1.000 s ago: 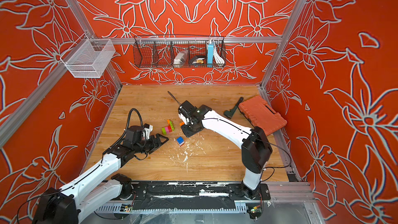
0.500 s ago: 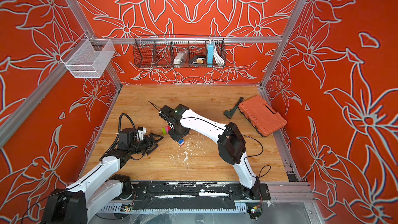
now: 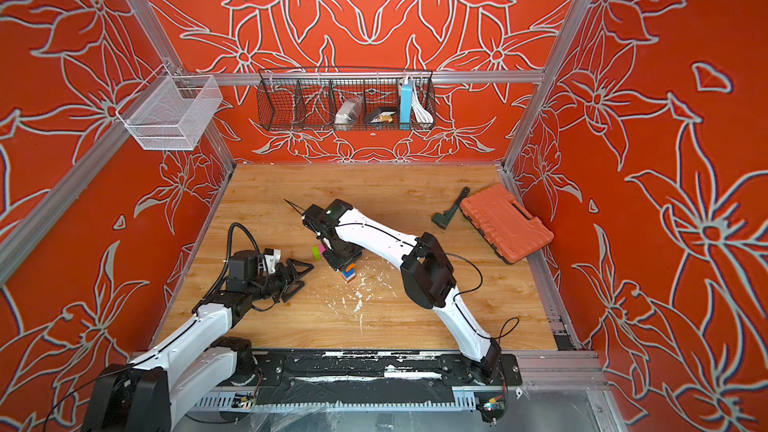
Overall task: Assemble the letter r with lego
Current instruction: Assemble the lego brick with the lego brick.
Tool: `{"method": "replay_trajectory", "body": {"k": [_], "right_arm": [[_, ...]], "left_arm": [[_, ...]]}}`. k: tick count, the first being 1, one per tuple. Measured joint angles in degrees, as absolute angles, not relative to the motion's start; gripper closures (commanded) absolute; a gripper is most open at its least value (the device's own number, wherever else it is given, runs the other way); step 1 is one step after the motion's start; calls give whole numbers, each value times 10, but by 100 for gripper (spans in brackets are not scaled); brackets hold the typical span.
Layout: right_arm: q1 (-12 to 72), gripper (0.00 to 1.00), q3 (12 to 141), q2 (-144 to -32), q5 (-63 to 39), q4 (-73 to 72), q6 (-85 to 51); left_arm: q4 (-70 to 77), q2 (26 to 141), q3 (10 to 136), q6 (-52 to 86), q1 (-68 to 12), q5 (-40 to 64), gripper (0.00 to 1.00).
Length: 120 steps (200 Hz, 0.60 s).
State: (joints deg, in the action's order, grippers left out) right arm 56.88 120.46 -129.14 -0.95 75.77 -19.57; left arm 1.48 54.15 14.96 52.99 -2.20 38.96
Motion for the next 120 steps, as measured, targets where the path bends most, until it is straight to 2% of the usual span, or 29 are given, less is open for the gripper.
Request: {"method": "replay_trajectory", "body": {"k": [120], "right_arm": [[569,100,1223,-1312,-14,778,-194]], "left_arm": [[15,542,150,530,-22,390,21]]}}
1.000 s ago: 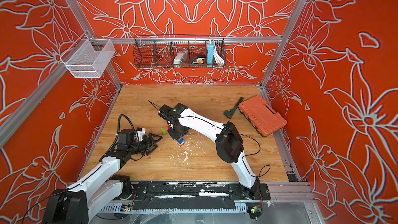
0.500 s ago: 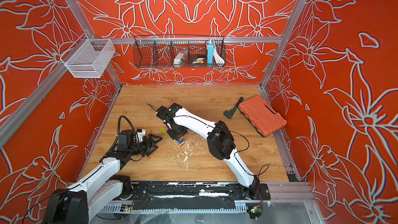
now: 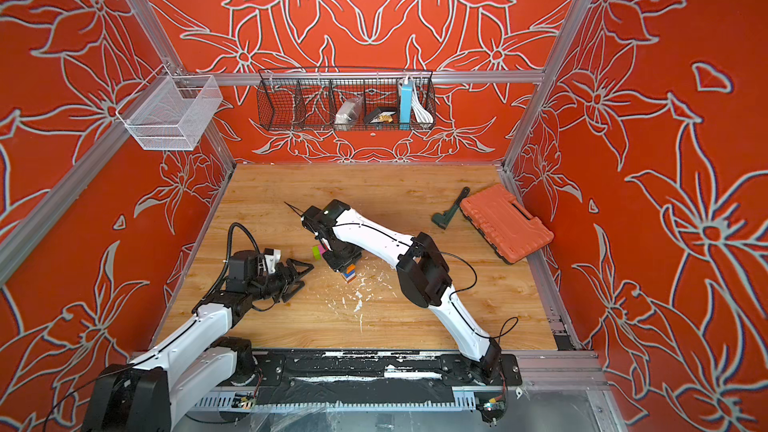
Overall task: Assemble the letter r with lego
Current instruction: Assemble the lego brick with the lego brick.
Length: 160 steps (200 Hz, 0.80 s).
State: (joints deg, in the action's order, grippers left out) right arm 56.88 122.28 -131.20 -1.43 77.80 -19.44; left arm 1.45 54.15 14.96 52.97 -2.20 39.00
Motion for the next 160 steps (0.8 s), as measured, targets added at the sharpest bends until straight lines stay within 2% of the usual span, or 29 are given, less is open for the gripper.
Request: {"method": "replay_trajectory", "body": {"k": [160], "right_arm": [[569,100,1230,-1321,-37,781,-218]], "left_arm": [[8,540,150,529,-22,392,21]]}}
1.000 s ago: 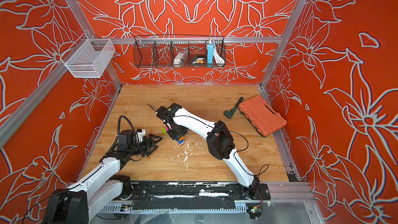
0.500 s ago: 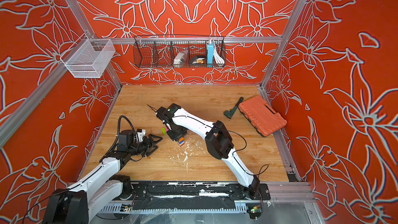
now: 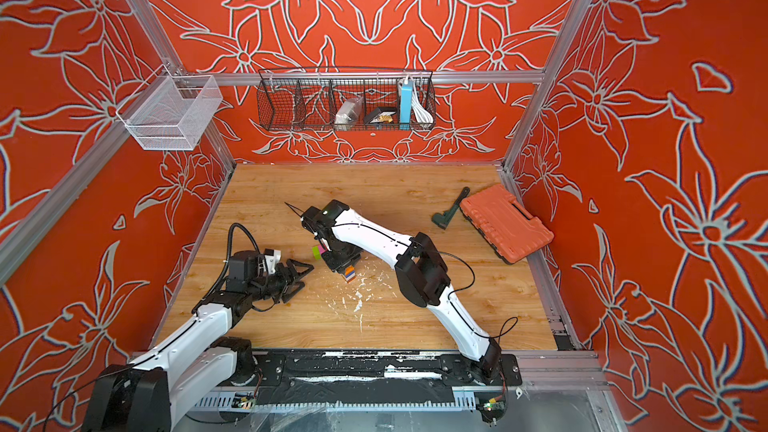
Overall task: Assemble the letter r with lego
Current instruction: Assemble the lego brick with the lego brick.
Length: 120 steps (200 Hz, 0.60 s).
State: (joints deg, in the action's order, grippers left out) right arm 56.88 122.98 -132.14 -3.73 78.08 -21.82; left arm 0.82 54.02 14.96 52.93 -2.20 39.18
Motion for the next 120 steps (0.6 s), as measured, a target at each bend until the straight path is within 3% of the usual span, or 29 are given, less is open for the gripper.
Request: {"method": "replay_trajectory", "body": {"k": [120], "right_arm": [[569,100,1185,-1303,-39,741,-232]], "left_arm": [[-8,538,150,525,-22,392,21]]}}
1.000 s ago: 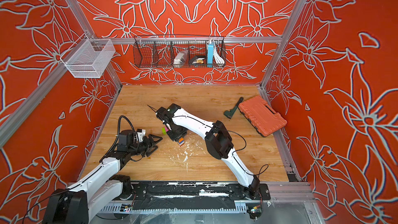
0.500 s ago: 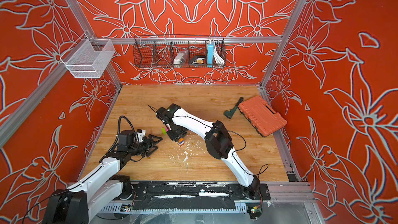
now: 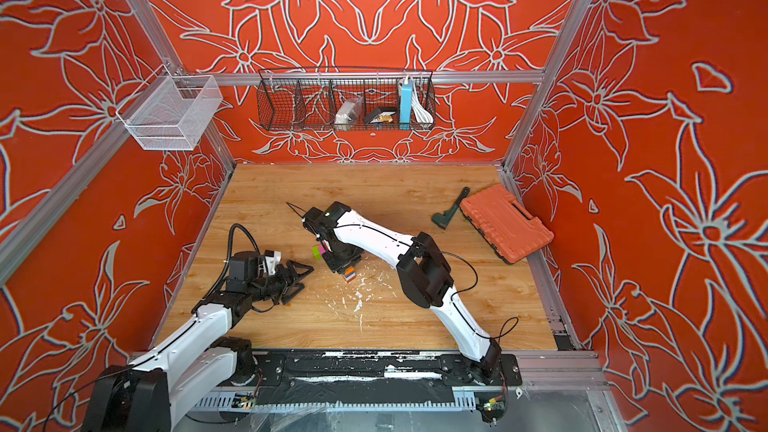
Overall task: Assemble the letter r with lego
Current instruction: Assemble the lego brick with the lego brick.
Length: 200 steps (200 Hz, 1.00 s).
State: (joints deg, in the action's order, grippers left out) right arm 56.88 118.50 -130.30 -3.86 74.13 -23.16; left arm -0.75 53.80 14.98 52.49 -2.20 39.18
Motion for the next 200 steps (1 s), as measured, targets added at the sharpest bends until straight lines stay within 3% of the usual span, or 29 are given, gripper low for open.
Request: {"method": "replay_trajectory", "body": {"k": [100,147,174,200], "right_arm": [[569,100,1077,-1244,-37,656,-233],[565,100,1087,-1237,-40,657,-229],[545,100,1032,-1183,-94,613,-229],[497,97,957,-1112,-213,542,-237]], "left_arm": [[-59,507,170,514,-22,379,15],[-200,441,281,468,-22,322,3],[-282,458,374,415,-22,294,1],[-344,510,442,358,-22,281,1]]}}
